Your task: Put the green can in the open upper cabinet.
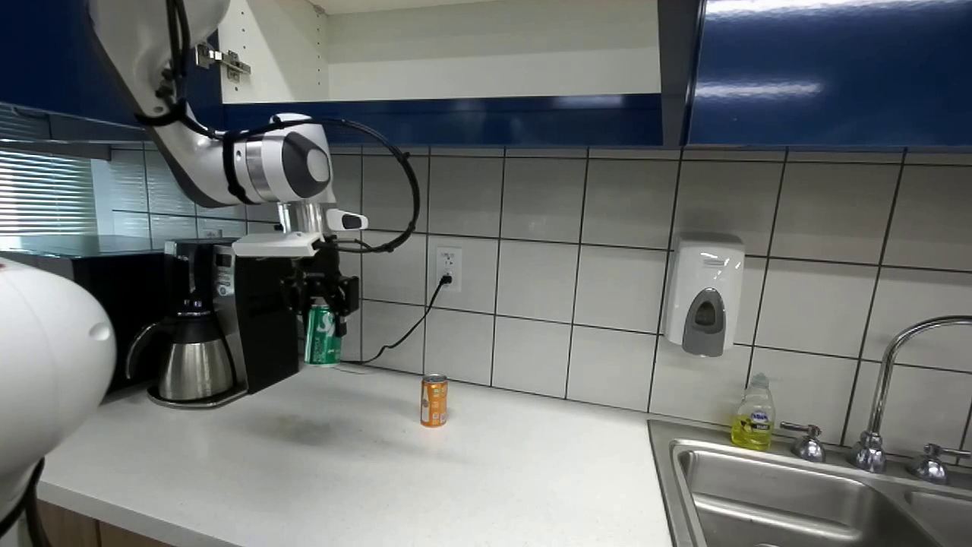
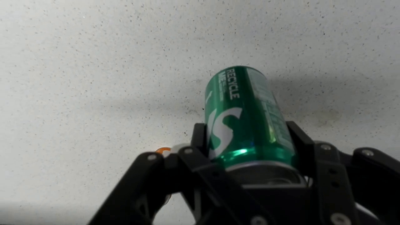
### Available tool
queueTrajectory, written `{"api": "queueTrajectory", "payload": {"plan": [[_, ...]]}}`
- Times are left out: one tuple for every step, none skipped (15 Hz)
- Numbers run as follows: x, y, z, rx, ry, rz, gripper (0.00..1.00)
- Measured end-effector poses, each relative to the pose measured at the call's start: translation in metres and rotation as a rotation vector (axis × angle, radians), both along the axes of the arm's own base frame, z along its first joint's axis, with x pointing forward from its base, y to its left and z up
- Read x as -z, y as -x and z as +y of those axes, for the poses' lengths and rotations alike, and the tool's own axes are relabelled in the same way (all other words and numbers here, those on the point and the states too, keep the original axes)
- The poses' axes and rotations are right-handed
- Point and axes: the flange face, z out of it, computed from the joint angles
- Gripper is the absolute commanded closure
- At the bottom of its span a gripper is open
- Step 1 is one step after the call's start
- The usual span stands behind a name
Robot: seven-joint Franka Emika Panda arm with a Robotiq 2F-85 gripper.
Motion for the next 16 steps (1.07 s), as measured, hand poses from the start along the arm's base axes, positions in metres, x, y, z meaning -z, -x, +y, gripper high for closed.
{"api": "queueTrajectory", "payload": {"plan": [[-0.008,0.004,0.000,0.002,0.001,-0.001,0.61],[-0.017,0.008,0.000,0.003,0.004,-0.001,0.61],[-0.025,0.011,0.000,0.004,0.005,-0.002,0.61],[-0.034,0.015,0.000,0.007,0.006,-0.003,0.61],[-0.043,0.019,0.000,0.009,0.007,-0.004,0.61],[-0.051,0.023,0.001,0.011,0.006,-0.006,0.61],[-0.061,0.027,0.002,0.012,0.005,-0.009,0.61],[-0.070,0.032,0.003,0.014,0.002,-0.014,0.61],[-0.079,0.036,0.004,0.014,0.001,-0.019,0.61],[-0.089,0.040,0.005,0.013,0.000,-0.026,0.61],[-0.099,0.043,0.007,0.013,-0.002,-0.032,0.61],[-0.109,0.047,0.008,0.013,-0.003,-0.041,0.61],[-0.120,0.050,0.010,0.012,-0.003,-0.052,0.61],[-0.131,0.053,0.011,0.010,-0.003,-0.064,0.61],[-0.142,0.055,0.012,0.009,-0.004,-0.079,0.61],[-0.153,0.058,0.013,0.007,-0.005,-0.093,0.61]]}}
